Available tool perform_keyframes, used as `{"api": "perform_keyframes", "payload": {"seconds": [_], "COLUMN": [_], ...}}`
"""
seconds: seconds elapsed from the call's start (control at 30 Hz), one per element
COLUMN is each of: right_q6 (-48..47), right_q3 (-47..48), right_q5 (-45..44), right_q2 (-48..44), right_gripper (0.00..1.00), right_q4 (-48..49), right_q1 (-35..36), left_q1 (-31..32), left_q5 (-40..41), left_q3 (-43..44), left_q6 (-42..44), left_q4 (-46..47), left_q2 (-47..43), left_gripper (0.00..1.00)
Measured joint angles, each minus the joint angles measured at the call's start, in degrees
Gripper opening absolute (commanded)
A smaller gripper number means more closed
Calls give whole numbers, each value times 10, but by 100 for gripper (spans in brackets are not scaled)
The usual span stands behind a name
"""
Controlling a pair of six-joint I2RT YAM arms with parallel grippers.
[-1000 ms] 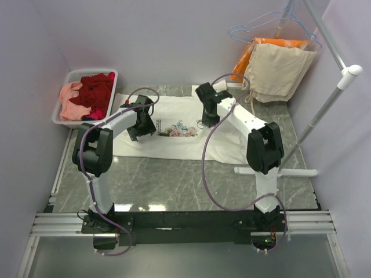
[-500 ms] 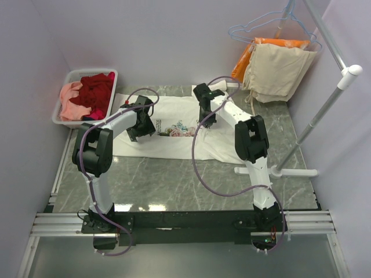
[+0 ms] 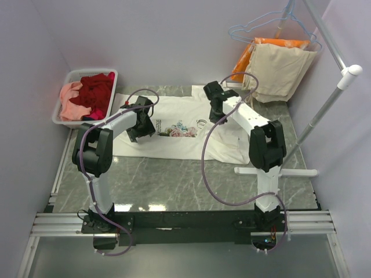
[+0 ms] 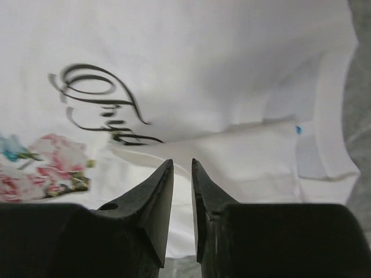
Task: Fold and stack the t-shirts
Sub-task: Fold the tshirt
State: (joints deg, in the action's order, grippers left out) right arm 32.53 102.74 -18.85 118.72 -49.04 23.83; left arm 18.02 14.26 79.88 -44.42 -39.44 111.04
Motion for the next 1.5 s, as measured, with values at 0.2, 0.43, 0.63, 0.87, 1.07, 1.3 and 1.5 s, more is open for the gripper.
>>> {"api": "perform_keyframes", "payload": {"seconds": [0.2, 0.43, 0.63, 0.87, 1.07, 1.3, 1.5], "right_q6": [16, 47, 56, 55, 54, 55, 69], "right_q3": [-113, -198, -204, -218, -233, -255, -254], "right_q5": [-10, 11, 13, 17, 34, 54, 39], "right_q2": [-43, -50, -53, -84, -121, -120, -115], "right_gripper": [32, 33, 33, 33, 35, 37, 39], "right_q4": [-15, -21, -23, -23, -24, -28, -27], "right_q1": [-10, -34, -53, -53, -50, -47, -47], "left_q1": [0, 0, 0, 0, 0, 0, 0], "left_q5": [0, -2, -5, -5, -5, -5, -5], "left_q3": [-7, -8, -8, -12, -12, -12, -12], "left_q6": [0, 1, 2, 2, 2, 2, 2], "left_q4": [7, 13, 17, 20, 20, 21, 20], "left_q2": [-2, -2, -2, -2, -2, -2, -2], "left_gripper": [74, 74, 74, 74, 74, 74, 74]}}
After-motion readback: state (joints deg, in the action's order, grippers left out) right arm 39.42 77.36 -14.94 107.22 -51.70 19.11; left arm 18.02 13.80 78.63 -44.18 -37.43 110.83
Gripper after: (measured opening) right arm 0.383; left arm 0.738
